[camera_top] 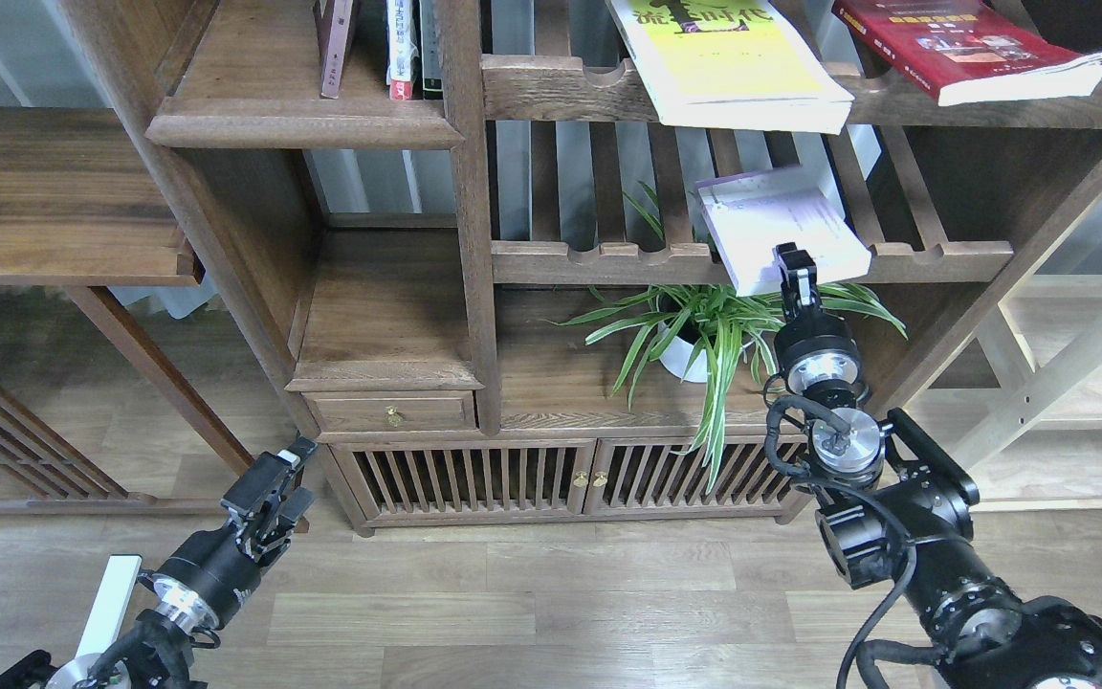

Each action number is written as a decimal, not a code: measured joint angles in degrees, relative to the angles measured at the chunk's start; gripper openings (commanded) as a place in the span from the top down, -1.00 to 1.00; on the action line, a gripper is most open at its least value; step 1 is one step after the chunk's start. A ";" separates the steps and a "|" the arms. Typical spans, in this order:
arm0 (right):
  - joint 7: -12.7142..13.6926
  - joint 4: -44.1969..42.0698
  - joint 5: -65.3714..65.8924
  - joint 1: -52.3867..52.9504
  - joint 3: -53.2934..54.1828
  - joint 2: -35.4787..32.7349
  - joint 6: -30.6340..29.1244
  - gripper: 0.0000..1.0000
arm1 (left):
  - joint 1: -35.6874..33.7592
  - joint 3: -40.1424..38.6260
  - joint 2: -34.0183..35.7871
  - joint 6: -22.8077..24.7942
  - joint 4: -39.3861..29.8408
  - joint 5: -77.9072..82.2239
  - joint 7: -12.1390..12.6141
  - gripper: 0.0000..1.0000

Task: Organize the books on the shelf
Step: 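Reach the right gripper up to the white book on the middle shelf, then pull the white book off the shelf with the right gripper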

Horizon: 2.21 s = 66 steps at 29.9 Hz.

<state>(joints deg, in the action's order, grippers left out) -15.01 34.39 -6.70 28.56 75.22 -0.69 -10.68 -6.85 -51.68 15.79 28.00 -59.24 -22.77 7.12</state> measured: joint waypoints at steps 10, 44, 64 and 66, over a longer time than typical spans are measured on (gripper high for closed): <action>0.79 1.88 -0.15 -1.39 -0.28 -0.43 -0.01 0.91 | -0.02 -0.01 0.12 0.00 0.00 0.00 0.00 -0.98; 3.90 26.70 2.62 -28.91 -19.35 -0.77 -16.53 0.92 | -6.90 12.80 2.93 0.00 -1.58 -7.19 0.25 -0.96; 3.94 27.41 7.44 -32.79 -39.38 -0.29 -17.33 0.92 | -8.88 30.23 11.27 0.00 -9.33 -12.29 0.78 -0.96; 3.93 27.41 7.46 -32.95 -40.13 -0.07 -17.33 0.92 | -8.88 30.88 11.33 0.00 -10.32 -12.18 0.84 -0.96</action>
<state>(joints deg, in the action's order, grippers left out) -11.07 61.80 0.76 -4.39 35.09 -0.76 -28.01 -15.73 -20.80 27.12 28.00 -69.57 -34.95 7.96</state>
